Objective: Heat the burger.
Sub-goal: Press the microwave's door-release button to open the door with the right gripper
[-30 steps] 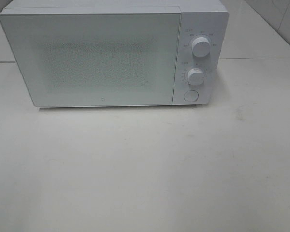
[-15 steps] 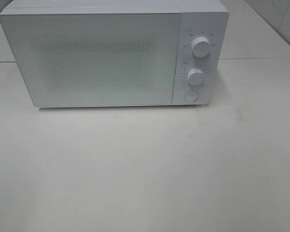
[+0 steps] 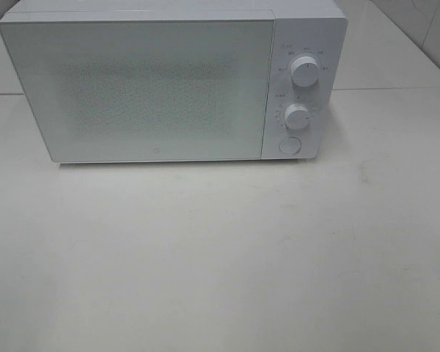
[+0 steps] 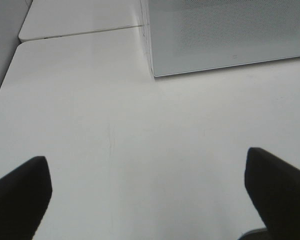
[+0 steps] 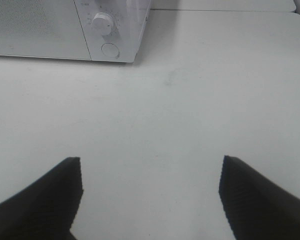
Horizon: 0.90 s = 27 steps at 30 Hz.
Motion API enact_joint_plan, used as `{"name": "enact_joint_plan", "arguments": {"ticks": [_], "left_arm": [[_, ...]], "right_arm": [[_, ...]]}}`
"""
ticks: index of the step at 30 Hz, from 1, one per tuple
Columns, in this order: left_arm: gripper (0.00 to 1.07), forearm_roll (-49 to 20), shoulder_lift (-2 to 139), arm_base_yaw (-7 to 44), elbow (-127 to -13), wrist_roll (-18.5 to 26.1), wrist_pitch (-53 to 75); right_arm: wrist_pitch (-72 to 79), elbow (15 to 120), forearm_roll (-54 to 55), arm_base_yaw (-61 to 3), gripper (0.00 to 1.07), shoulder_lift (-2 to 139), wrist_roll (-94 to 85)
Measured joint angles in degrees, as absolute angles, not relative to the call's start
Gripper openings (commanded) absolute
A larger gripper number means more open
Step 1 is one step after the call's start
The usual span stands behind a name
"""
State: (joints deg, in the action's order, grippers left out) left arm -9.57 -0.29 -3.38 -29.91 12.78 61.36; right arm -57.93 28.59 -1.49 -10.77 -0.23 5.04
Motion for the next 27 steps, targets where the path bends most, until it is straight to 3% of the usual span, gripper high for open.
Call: {"name": "enact_joint_plan", "arguments": {"ticks": [12,27], "left_arm": [[0.98,-9.6,-0.3,-3.4,-29.9,12.8,61.4],[0.98,-9.6,-0.3,-3.4,-29.9,12.8,61.4]], "right_arm": [[-57.0,29.5,-1.5,-10.8,0.76,-0.2,5.0],[-38.3,30.4,-1.5,-10.8,0.76,15.0,5.0]]}}
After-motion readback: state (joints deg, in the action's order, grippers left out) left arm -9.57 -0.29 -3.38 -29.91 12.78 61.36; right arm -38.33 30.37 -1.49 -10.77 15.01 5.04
